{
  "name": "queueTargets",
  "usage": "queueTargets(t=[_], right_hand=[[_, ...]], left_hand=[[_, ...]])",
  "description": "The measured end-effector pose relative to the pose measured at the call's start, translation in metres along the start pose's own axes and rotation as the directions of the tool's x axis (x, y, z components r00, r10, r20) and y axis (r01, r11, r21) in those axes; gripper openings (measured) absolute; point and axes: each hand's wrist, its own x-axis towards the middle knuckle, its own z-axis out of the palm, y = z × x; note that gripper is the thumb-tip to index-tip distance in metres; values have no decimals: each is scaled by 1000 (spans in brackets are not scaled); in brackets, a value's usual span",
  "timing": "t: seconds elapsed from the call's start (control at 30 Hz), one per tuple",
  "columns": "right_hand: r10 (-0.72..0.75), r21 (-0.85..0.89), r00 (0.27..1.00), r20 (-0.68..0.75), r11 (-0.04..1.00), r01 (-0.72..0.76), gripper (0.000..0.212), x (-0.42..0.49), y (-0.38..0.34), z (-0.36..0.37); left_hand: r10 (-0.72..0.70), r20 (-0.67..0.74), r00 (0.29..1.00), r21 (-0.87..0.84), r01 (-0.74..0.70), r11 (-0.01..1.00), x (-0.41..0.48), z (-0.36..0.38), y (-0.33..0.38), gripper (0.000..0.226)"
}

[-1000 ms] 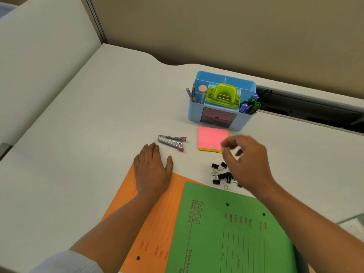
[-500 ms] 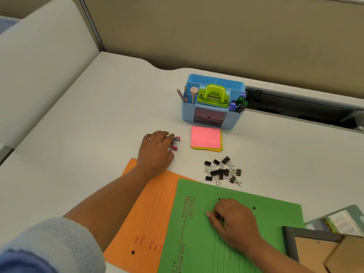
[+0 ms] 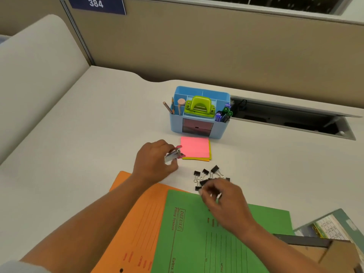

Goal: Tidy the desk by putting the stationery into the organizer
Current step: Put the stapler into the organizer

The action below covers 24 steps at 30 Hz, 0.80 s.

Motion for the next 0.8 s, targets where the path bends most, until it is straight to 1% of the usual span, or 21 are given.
queueTargets(t=[0.03, 0.1, 0.17, 0.2, 0.27, 0.37, 0.47, 0.57, 0.63, 0.7, 0.8], right_hand=[[23, 66, 999, -34, 998, -21, 7, 12, -9, -7], [62, 149, 997, -42, 987, -55, 30, 34, -25, -22], [55, 127, 998, -17, 990, -52, 47, 52, -37, -34], [37, 90, 999, -14, 995, -35, 50, 59, -41, -39], [-11, 16, 999, -30, 1000, 11, 43, 70, -47, -45], [-70, -49, 997, -45, 996, 68, 23, 79, -53, -52], [-126, -130, 992, -27, 984, 121, 18, 89, -57, -61], [-144, -179, 990, -13, 974, 139, 19, 105, -64, -74], [-150, -209, 989, -17, 967, 143, 22, 121, -69, -85], [-174, -197, 983, -55, 967, 160, 22, 140, -75, -98], [-225, -171, 968, -112, 964, 204, 21, 173, -86, -118]], left_hand=[[1, -52, 999, -39, -3, 999, -2, -1, 14, 26], [3, -130, 991, -94, -15, 995, -4, -2, 41, 27], [11, -184, 983, -136, -36, 990, -4, -3, 62, 29], [15, -214, 977, -154, -49, 987, -3, -4, 70, 28], [18, -279, 960, -168, -67, 983, 0, -6, 83, 28], [3, -343, 939, -174, -66, 982, 7, -10, 93, 32], [-29, -363, 931, -176, -38, 984, 12, -11, 93, 34], [-75, -318, 945, -158, 26, 987, 9, -5, 77, 47], [-105, -242, 965, -111, 80, 991, -1, 5, 57, 55], [-173, -123, 977, -54, 168, 984, -11, 17, 34, 61], [-308, 70, 949, 58, 305, 951, -27, 34, 0, 73]])
